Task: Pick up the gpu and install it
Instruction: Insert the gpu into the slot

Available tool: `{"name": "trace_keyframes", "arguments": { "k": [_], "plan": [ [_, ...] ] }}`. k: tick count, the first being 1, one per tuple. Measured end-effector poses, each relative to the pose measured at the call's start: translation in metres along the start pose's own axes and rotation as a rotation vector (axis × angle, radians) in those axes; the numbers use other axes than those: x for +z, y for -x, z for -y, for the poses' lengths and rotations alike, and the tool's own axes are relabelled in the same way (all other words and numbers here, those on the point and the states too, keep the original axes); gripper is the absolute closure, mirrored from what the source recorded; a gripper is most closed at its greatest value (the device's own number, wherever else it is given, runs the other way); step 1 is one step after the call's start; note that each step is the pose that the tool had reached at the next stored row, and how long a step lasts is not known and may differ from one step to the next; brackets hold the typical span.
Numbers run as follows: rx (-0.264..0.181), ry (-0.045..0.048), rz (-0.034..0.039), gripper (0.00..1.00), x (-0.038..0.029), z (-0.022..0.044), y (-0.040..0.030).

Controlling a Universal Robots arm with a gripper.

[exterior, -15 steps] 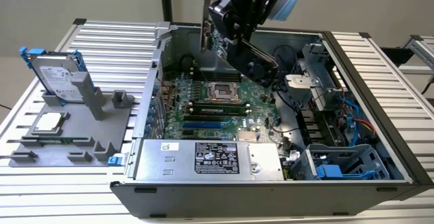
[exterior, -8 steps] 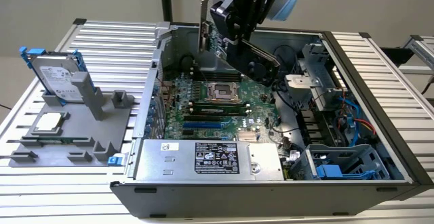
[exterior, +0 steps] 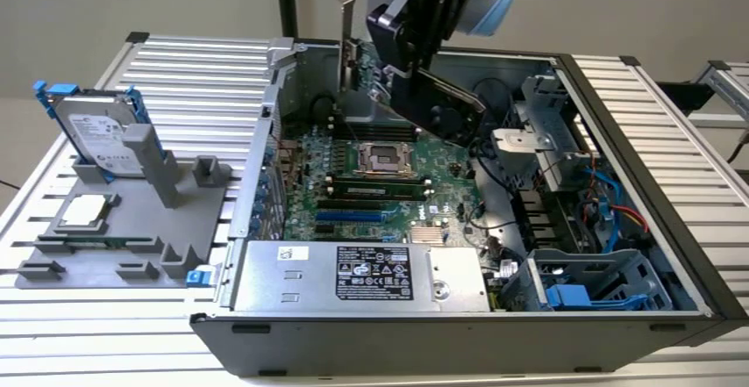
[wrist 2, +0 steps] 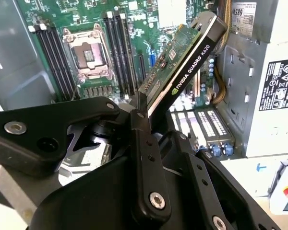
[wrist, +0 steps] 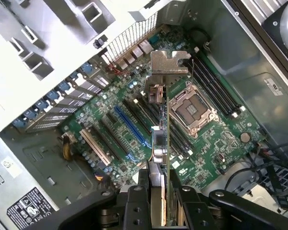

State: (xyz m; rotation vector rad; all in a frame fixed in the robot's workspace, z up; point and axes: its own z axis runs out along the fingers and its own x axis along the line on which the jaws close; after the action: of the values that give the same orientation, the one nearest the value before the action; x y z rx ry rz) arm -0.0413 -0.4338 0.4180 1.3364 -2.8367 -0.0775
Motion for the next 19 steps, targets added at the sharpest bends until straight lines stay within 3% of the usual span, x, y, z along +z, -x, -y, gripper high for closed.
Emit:
{"name": "trace_keyframes", "arguments": {
  "k": [19],
  "plan": [
    [-0.191, 0.0032, -0.0089, 1.0, 0.0, 0.0, 0.0]
  ]
}}
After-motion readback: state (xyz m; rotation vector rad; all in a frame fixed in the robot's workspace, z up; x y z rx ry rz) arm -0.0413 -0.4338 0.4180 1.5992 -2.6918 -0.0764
